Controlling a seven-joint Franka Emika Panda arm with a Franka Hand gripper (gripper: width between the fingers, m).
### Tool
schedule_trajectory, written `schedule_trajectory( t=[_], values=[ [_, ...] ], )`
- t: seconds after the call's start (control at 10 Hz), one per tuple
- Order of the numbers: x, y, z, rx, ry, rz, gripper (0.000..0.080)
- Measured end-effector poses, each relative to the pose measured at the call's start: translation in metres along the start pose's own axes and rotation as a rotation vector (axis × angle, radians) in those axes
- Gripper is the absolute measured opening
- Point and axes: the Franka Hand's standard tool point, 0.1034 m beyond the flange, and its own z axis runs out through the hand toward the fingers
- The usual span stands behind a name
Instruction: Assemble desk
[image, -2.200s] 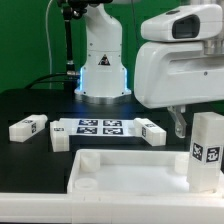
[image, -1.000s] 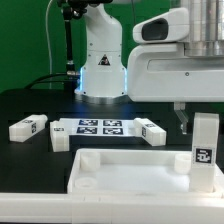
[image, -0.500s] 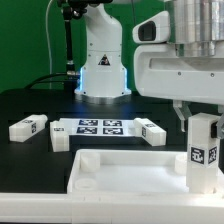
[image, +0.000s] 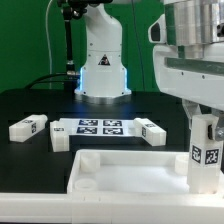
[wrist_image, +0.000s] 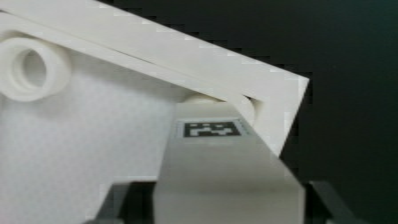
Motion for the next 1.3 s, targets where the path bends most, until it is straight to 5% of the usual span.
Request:
schedule_trajectory(
  t=[0.1, 0.3, 0.4, 0.5, 1.1, 1.2, 1.3],
  values=[
    [-0.0011, -0.0001, 0.0003, 0.000, -0.002, 0.046, 0.0291],
    [-0.0012, 0.0001, 0.0008, 0.000, -0.002, -0.011, 0.0541],
    [-0.0014, 0.0003, 0.0005, -0.005, -0.003, -0.044, 0.0541],
    [-0.0044, 0.0011, -0.0010, -0.029, -0.012, -0.116, 0.0630],
    [-0.0063, -0.0001, -0.0019, -0.051, 0.002, -0.664, 0.0648],
    [-0.0057, 0.0015, -0.0005, -0.103, 0.056, -0.868, 0.0648],
    [-0.0094, 0.0012, 0.0003, -0.122, 0.071, -0.976, 0.0648]
  ],
)
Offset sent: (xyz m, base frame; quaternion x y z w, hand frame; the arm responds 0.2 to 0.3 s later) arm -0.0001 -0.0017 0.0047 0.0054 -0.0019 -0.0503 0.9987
